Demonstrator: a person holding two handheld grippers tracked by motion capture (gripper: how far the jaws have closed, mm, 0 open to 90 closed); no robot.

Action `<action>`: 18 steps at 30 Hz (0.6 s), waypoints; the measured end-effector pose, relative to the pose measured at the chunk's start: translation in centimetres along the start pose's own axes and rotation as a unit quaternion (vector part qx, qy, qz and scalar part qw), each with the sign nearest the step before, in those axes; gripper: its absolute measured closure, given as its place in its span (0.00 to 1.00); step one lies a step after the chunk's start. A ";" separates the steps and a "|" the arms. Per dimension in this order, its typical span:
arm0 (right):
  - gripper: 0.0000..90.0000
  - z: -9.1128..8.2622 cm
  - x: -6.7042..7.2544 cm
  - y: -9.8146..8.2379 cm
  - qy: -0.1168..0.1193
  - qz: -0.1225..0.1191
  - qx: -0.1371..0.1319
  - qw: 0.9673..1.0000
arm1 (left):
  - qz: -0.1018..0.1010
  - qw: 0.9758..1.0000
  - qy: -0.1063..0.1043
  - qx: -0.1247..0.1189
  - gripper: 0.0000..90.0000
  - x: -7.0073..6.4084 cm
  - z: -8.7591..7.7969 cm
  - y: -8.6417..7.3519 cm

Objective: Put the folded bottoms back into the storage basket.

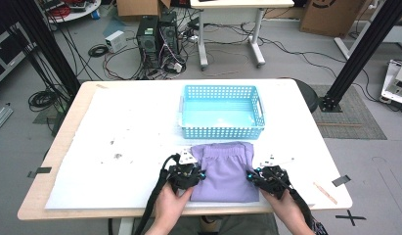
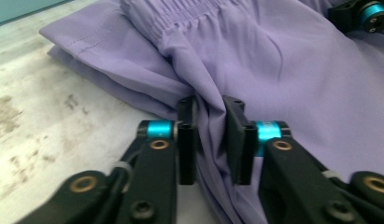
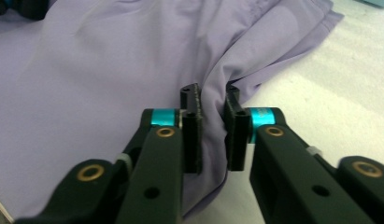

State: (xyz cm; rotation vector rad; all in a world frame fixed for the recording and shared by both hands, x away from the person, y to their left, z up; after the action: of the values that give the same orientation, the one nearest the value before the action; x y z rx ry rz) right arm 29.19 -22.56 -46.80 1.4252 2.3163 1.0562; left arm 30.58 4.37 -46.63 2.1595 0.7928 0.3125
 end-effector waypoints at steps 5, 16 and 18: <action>0.94 0.0 -0.3 0.2 0.018 0.005 0.003 1.000 | 0.004 1.000 -0.014 0.001 0.93 0.1 0.1 0.1; 0.96 -1.1 0.5 0.6 0.016 -0.027 -0.037 0.999 | 0.032 0.998 -0.025 -0.039 0.95 -0.1 -1.2 0.9; 0.96 -1.4 0.5 0.6 0.015 -0.029 -0.041 0.999 | 0.036 0.998 -0.026 -0.039 0.95 -0.1 -1.2 0.9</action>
State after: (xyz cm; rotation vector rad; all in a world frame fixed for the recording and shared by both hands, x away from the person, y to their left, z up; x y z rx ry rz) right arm 28.62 -22.59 -45.26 1.3120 2.2925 1.1487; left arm 30.30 4.59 -45.13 2.1178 0.6637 0.3190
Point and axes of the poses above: each handheld gripper's, and its own axes: z roughly forward along the jaws, y roughly out of its top, x roughly to its left, the point moved 3 cm from there along z, roughly forward along the jaws, and after that the axes turned 9 degrees about z, right-handed, at the moved point
